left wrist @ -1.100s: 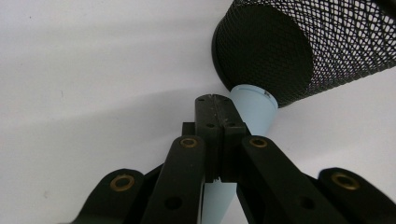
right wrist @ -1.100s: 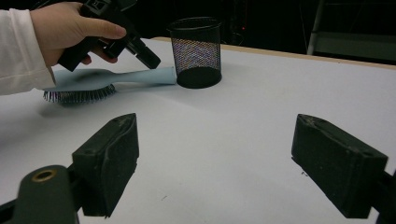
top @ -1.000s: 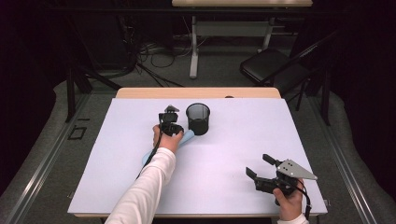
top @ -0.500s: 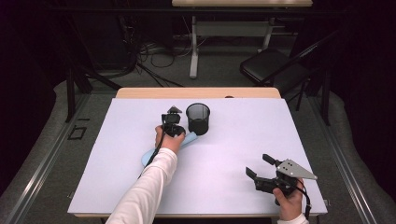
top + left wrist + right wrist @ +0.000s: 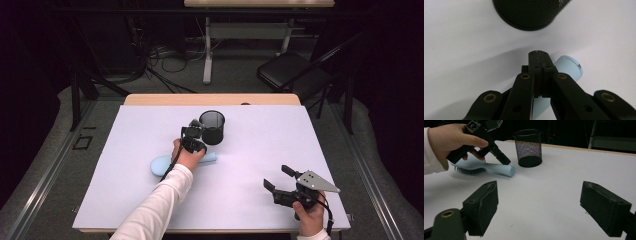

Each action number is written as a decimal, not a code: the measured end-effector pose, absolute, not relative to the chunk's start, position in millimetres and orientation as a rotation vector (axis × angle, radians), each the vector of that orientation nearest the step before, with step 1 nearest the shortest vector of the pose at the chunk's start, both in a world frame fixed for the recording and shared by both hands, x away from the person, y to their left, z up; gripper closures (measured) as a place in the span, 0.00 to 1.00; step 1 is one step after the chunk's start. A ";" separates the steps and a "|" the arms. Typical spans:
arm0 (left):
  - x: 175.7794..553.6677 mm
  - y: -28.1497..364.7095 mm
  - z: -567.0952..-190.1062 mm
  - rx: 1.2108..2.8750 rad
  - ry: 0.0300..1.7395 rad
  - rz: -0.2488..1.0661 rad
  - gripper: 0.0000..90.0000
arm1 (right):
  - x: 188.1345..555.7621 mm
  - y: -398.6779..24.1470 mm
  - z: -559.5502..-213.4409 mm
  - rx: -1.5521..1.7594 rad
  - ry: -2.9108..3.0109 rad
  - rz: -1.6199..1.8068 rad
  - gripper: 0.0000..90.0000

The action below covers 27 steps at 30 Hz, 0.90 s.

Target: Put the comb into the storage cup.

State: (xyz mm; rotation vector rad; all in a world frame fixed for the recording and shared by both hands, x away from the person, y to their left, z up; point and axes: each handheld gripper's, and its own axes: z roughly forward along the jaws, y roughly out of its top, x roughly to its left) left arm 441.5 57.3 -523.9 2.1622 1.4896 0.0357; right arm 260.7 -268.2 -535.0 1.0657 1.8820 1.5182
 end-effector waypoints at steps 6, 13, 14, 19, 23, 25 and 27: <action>429.5 50.4 -524.6 2.182 1.459 -0.020 1.00 | 261.0 -268.2 -535.3 1.066 1.878 1.523 0.16; 411.1 41.5 -523.4 2.244 1.365 -0.006 1.00 | 260.7 -269.4 -535.1 1.071 1.873 1.519 0.16; 408.5 40.9 -523.6 2.249 1.353 -0.008 1.00 | 260.7 -269.4 -535.1 1.071 1.873 1.519 0.16; 393.5 43.7 -525.2 2.261 1.303 -0.032 1.00 | 260.5 -269.8 -535.2 1.075 1.872 1.516 0.16; 385.5 46.3 -526.1 2.258 1.283 -0.036 1.00 | 260.5 -269.6 -535.2 1.073 1.870 1.517 0.16; 381.0 48.7 -526.4 2.264 1.265 -0.045 1.00 | 260.4 -269.5 -535.2 1.073 1.871 1.516 0.16; 375.7 51.3 -526.9 2.265 1.247 -0.045 1.00 | 260.5 -269.4 -535.1 1.074 1.872 1.514 0.16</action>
